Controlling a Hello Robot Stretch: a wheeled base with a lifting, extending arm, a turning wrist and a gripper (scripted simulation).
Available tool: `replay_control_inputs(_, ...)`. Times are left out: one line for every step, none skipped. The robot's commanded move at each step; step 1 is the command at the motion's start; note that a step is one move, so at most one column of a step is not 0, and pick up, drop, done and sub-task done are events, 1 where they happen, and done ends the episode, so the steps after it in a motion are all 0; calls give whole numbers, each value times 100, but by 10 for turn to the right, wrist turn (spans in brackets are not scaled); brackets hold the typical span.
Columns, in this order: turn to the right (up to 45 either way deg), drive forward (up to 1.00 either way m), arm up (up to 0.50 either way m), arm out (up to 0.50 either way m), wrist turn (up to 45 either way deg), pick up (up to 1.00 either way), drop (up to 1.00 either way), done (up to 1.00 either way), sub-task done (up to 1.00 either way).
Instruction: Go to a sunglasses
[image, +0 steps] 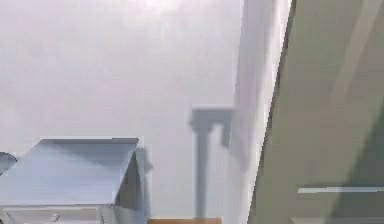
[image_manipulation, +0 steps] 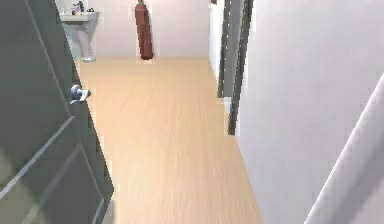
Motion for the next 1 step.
replay_control_inputs(450,0,0,0,0,0,0,0,0)
